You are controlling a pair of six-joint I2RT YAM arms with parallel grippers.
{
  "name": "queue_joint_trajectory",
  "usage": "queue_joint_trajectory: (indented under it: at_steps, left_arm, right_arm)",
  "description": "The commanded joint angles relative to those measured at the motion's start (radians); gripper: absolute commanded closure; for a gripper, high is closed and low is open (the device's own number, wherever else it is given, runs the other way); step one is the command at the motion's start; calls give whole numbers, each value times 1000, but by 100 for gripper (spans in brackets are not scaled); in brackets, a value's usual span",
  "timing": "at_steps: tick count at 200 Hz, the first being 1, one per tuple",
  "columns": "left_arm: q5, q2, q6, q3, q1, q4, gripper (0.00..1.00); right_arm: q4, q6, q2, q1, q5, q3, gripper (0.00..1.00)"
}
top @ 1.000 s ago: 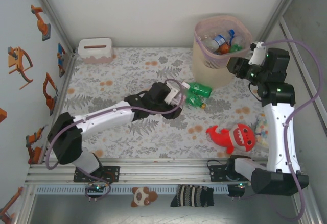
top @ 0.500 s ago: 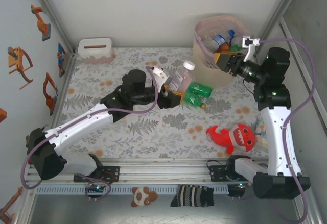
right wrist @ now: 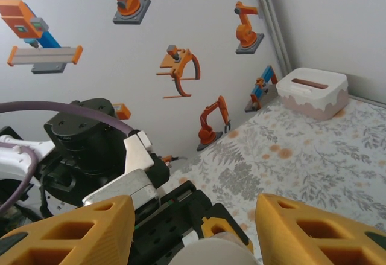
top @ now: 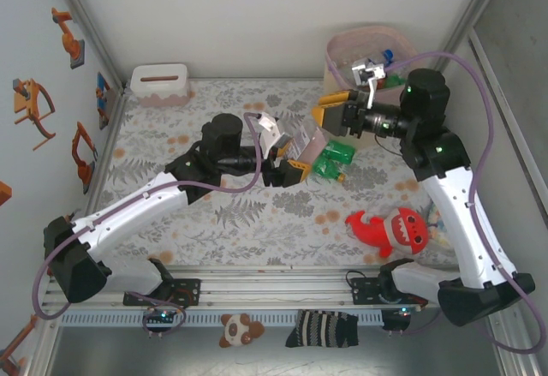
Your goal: Put the plastic bottles in the bin
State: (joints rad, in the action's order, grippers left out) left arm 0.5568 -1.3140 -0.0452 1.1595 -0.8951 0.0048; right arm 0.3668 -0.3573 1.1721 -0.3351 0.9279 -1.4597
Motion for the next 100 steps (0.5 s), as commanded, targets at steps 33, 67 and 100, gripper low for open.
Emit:
queue_joint_trajectory:
  at_steps: [33, 67, 100]
  left_arm:
    - [17, 32, 11, 32, 5, 41, 47]
    - [-11, 44, 12, 21, 5, 55, 47]
    - [-79, 65, 5, -3, 5, 81, 48]
  right_arm:
    - [68, 52, 1, -39, -23, -10, 52]
    - [119, 89, 2, -41, -128, -19, 43]
    - [87, 64, -17, -42, -184, 3, 43]
